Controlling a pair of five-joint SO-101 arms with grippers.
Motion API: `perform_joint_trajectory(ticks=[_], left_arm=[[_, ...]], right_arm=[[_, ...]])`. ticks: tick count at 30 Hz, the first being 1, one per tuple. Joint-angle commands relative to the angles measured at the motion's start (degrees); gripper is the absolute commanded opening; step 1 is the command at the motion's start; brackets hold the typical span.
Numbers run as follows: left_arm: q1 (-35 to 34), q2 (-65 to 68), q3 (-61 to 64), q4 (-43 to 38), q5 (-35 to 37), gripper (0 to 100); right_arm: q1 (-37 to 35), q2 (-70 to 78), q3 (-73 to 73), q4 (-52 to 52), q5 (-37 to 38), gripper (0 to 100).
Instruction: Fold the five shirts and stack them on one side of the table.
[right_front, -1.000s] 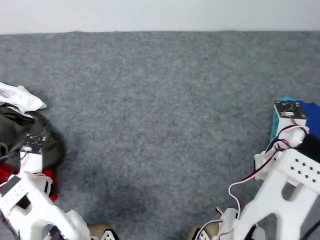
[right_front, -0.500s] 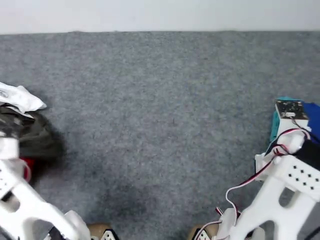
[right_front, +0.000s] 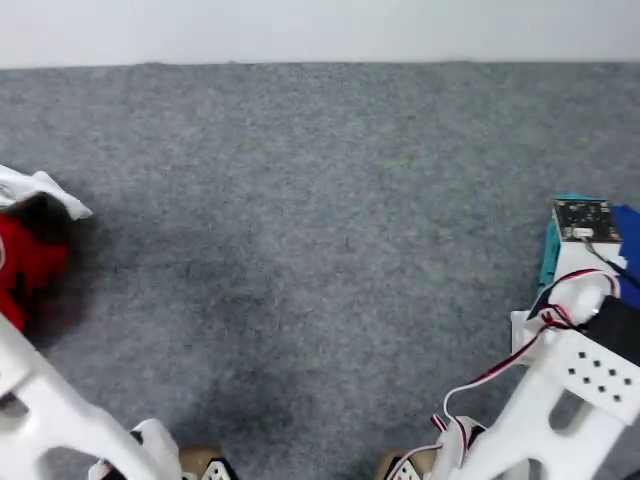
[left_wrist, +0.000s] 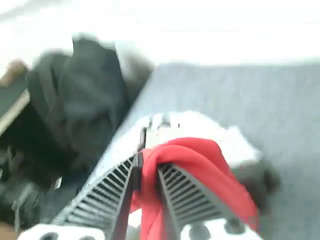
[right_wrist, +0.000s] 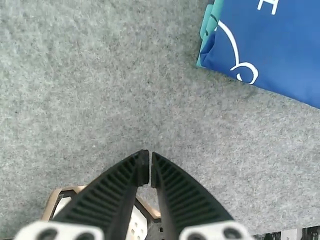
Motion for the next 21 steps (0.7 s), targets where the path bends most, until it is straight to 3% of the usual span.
perform_joint_trajectory(ticks=[1, 6, 10, 14, 21], left_arm=[[5.63, -1.32, -9.01, -0.26, 3.78, 1], [15.56, -1.32, -15.52, -0.26, 7.21, 2], [28.22, -0.97, -16.57, 0.0, 7.47, 2], [41.32, -0.88, -12.44, -0.26, 7.12, 2], [56.62, -0.79, -2.51, -2.46, 7.21, 2]], right_arm=[[-0.48, -1.27, -0.44, 2.33, -0.26, 0.9], [-0.48, -1.27, -0.44, 2.33, -0.26, 0.9], [-0.57, -1.27, 0.26, 2.33, -0.26, 0.9], [-0.66, -1.27, 2.46, 2.33, -0.26, 0.9], [-0.84, -0.75, 3.25, 1.36, -0.35, 0.9]])
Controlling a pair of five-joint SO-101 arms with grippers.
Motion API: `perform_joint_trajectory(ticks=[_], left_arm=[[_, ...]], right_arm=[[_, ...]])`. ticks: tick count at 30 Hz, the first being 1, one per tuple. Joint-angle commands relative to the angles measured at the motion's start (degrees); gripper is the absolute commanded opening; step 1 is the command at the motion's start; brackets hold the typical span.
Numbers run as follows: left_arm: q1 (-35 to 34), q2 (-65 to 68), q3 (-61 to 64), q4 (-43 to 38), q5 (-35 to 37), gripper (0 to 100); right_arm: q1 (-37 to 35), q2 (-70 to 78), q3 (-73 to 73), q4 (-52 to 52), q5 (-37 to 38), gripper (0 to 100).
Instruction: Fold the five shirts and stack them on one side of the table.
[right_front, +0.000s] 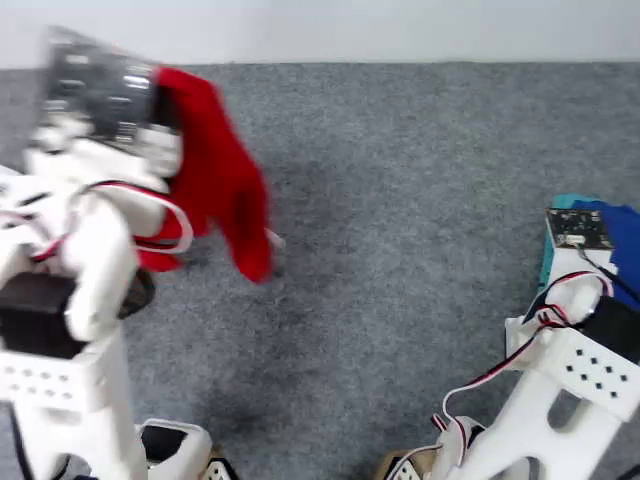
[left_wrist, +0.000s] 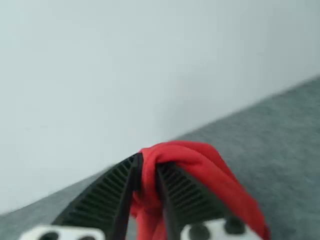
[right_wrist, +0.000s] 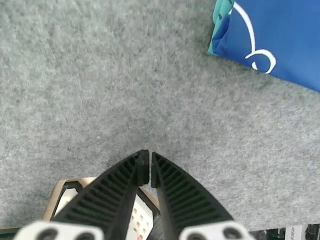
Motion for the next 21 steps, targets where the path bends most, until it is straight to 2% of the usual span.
perform_joint_trajectory(ticks=[1, 5, 11, 14, 18, 21], left_arm=[[6.95, -0.7, 3.74, -3.69, 0.44, 2], [9.76, -0.7, 11.74, -8.26, 0.44, 2], [8.62, -0.97, 28.62, -8.35, -1.41, 2], [5.71, -0.88, 38.02, -7.47, -5.98, 5], [-2.55, -0.88, 47.43, -7.56, -7.56, 16], [-9.85, -0.79, 50.95, -7.56, -7.91, 19]], right_arm=[[-0.84, -0.75, -0.44, 1.01, -0.35, 0.9], [-0.84, -0.75, -0.44, 1.01, -0.35, 0.9], [-3.12, -0.75, -0.44, 1.01, -0.35, 1.0], [-9.89, -0.66, -0.44, 0.75, -0.53, 1.1], [-21.85, -0.4, -0.35, -3.12, -0.7, 1.1], [-30.37, 3.03, 0.09, -7.16, -0.79, 1.2]])
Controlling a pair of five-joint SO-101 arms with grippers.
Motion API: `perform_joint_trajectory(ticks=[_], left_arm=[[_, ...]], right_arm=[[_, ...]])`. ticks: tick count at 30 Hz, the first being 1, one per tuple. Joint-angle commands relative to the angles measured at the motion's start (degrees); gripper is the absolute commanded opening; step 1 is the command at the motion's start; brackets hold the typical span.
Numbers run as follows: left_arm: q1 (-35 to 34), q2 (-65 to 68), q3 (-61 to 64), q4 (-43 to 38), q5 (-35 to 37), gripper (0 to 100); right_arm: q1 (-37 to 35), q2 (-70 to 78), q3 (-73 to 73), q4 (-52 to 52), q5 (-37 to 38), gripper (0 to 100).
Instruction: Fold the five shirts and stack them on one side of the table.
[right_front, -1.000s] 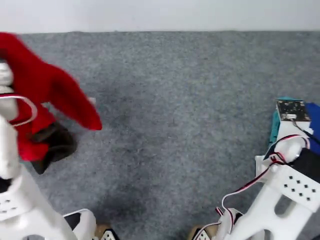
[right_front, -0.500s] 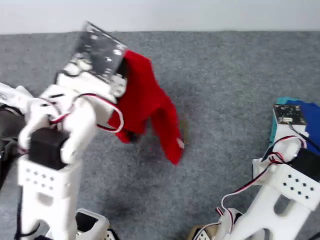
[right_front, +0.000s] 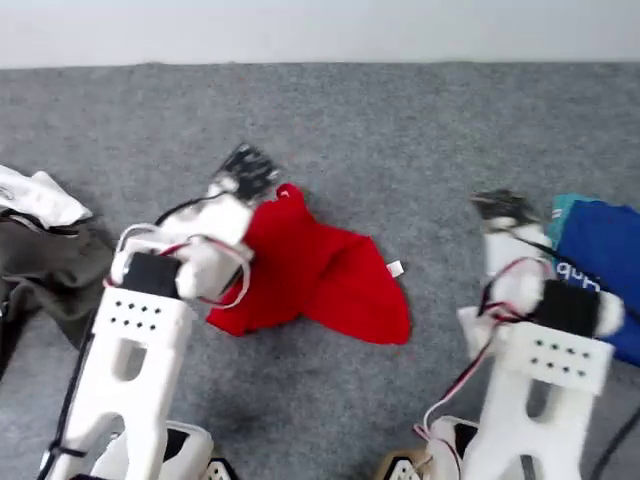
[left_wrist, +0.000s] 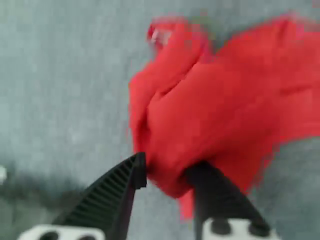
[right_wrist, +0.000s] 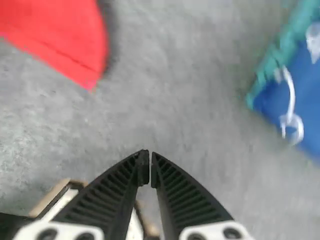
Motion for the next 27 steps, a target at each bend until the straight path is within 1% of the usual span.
perform_joint_trajectory(ticks=[1, 4, 7, 10, 12, 14, 19, 22, 25, 27], left_arm=[[-8.53, -0.88, 2.51, -0.79, -2.2, 19], [-14.24, -0.88, 5.41, -2.11, -6.86, 19], [-20.66, -0.88, 7.87, -6.15, -7.47, 19], [-25.93, -0.79, 9.71, -9.49, -8.26, 19], [-28.31, -0.79, 10.68, -10.02, -10.29, 19], [-30.07, -0.79, 11.12, -10.11, -10.64, 19], [-33.58, -0.88, 10.68, -10.02, -10.02, 19], [-35.87, -0.88, 8.84, -9.76, -7.65, 19], [-37.8, -0.88, 7.16, -9.49, -7.03, 19], [-38.24, -0.88, 5.93, -8.09, -7.03, 19]], right_arm=[[-10.24, 4.44, -0.09, -4.53, -1.23, 1.2], [-16.92, 12.09, -0.18, -7.96, -3.96, 1.2], [-22.46, 20.09, -1.93, -10.59, -4.04, 1.2], [-26.42, 27.56, -6.59, -12.26, -4.13, 1.2], [-28.44, 32.66, -10.02, -12.26, -4.13, 1.3], [-29.93, 37.93, -13.01, -12.09, -4.13, 1.3], [-31.16, 50.86, -18.02, -12.18, -3.96, 1.3], [-30.73, 57.63, -20.04, -12.18, -3.87, 0.9], [-28.79, 62.99, -23.21, -12.18, -3.87, 0.9], [-26.24, 65.71, -26.55, -12.18, -3.78, 0.9]])
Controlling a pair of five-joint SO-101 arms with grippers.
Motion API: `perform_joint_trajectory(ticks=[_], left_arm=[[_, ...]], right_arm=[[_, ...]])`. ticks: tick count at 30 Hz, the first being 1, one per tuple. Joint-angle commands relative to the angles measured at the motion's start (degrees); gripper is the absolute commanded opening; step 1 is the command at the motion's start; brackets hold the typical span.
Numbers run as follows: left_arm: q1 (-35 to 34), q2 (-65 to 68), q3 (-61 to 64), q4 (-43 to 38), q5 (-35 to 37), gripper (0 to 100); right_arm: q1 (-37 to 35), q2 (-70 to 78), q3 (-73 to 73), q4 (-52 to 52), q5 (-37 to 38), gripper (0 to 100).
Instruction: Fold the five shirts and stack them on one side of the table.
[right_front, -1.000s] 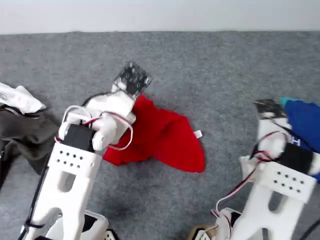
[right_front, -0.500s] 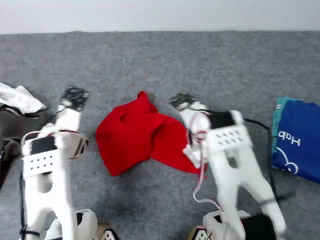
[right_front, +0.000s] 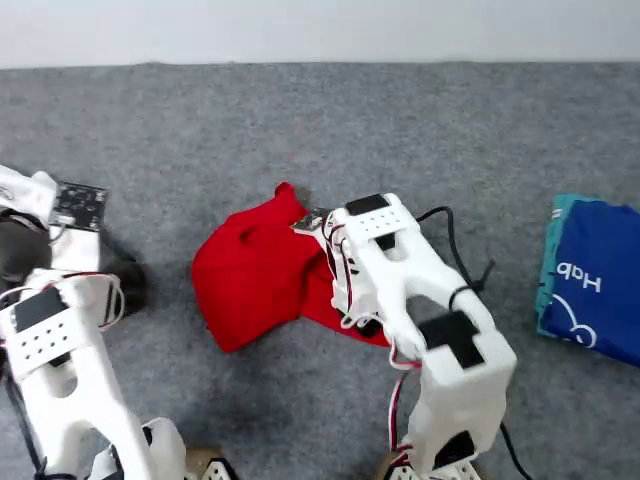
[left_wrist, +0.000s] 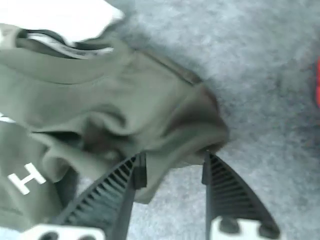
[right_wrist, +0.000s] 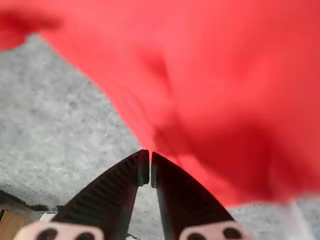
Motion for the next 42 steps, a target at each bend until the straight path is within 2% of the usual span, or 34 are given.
perform_joint_trajectory(ticks=[1, 8, 12, 18, 22, 31, 38, 42], left_arm=[[-0.97, -1.05, -4.35, 1.85, 0.7, 19], [-1.14, -1.23, -8.31, 7.03, 3.16, 19], [-0.97, -1.23, -9.89, 8.35, 5.1, 19], [-1.05, -1.23, -10.24, 8.62, 7.21, 19], [-1.05, -1.23, -10.24, 8.62, 8.0, 19], [-1.14, -1.23, -9.8, 8.35, 8.62, 19], [-0.97, -1.14, -9.8, 8.18, 8.62, 19], [-0.97, -1.05, -9.71, 8.18, 8.62, 19]], right_arm=[[4.7, 3.12, -7.65, -0.13, -0.09, 0.9], [15.25, 10.68, -25.76, -1.54, 7.12, 0.9], [16.48, 12.62, -37.8, 4.09, 6.95, 0.9], [9.54, 12.53, -45.27, 18.68, 6.68, 0.9], [5.14, 9.19, -43.78, 18.33, 0.7, 0.9], [-8.66, 0.22, -32.7, 18.24, 0.26, 1.8], [-14.11, 3.47, -30.42, 17.27, -4.4, 22.0], [-14.29, 9.98, -30.51, 14.9, -4.48, 24.3]])
